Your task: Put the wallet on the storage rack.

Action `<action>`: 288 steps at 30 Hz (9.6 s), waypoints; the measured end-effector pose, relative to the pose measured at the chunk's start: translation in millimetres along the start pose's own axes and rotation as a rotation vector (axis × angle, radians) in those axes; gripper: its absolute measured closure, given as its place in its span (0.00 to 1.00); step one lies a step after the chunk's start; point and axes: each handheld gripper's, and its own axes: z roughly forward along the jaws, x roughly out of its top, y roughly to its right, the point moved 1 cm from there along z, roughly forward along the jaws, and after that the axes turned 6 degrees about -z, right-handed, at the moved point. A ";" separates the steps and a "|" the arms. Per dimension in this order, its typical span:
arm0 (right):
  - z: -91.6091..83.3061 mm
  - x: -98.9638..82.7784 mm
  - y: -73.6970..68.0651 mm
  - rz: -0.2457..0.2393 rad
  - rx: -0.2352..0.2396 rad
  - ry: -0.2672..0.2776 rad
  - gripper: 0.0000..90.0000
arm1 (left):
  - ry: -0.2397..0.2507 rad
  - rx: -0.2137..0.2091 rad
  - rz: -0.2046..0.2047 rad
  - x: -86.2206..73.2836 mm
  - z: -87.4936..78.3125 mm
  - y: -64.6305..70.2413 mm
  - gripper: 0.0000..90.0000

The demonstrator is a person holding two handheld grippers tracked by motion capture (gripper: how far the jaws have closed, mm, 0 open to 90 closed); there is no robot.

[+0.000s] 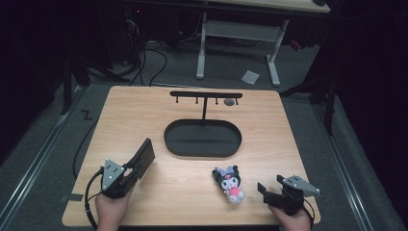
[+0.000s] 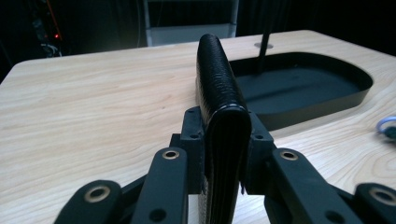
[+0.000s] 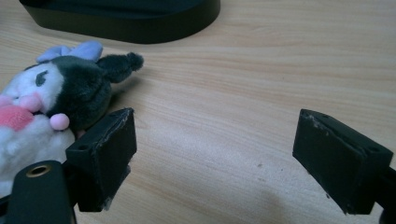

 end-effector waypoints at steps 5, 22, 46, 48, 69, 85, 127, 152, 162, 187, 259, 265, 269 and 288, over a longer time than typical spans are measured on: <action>-0.5 1.7 2.3 -0.017 0.018 0.015 0.11 | -0.002 -0.015 -0.022 6.3 9.4 6.8 0.83; -0.4 3.1 -3.0 -0.052 0.051 0.063 0.12 | 0.014 -0.072 -0.027 43.1 61.6 33.8 0.83; -1.9 -1.1 2.9 -0.015 0.066 0.068 0.12 | -0.019 -0.052 -0.018 57.4 163.4 41.2 0.83; -1.8 -1.2 2.9 -0.013 0.067 0.067 0.12 | -0.022 -0.045 -0.012 56.9 165.5 39.9 0.83; 0.8 -1.5 0.2 -0.007 0.087 0.065 0.13 | -0.031 -0.045 -0.009 52.1 164.9 35.5 0.66; 2.4 -0.7 -2.9 -0.014 0.091 0.060 0.13 | -0.004 -0.066 -0.035 52.5 135.7 29.4 0.75; 2.0 -1.9 -3.7 -0.012 0.102 0.054 0.15 | -0.107 -0.132 0.052 19.2 133.0 62.5 0.70; 6.9 -3.3 -6.0 -0.026 0.086 0.029 0.16 | -0.241 -0.067 0.104 -26.0 24.5 3.1 0.48; 7.4 -5.9 -2.8 -0.011 0.053 0.008 0.16 | -0.203 -0.102 0.084 -24.1 24.4 -0.1 0.43; 16.2 34.9 -1.3 -0.103 -0.023 -0.436 0.22 | -0.179 -0.151 0.067 -24.0 20.5 2.1 0.42; 59.8 99.8 -89.2 -0.242 0.140 -0.802 0.52 | -0.179 -0.150 0.087 -22.7 21.4 -2.4 0.42; 42.7 128.2 -69.2 -0.171 0.089 -0.768 0.52 | -0.178 -0.149 0.087 -22.6 21.1 -2.6 0.42; 37.2 140.3 -59.1 -0.174 0.078 -0.745 0.52 | -0.180 -0.149 0.088 -22.8 21.4 -2.9 0.42; 28.6 190.6 -41.4 -0.119 0.040 -0.700 0.52 | -0.167 -0.143 0.095 -22.5 19.9 -6.0 0.42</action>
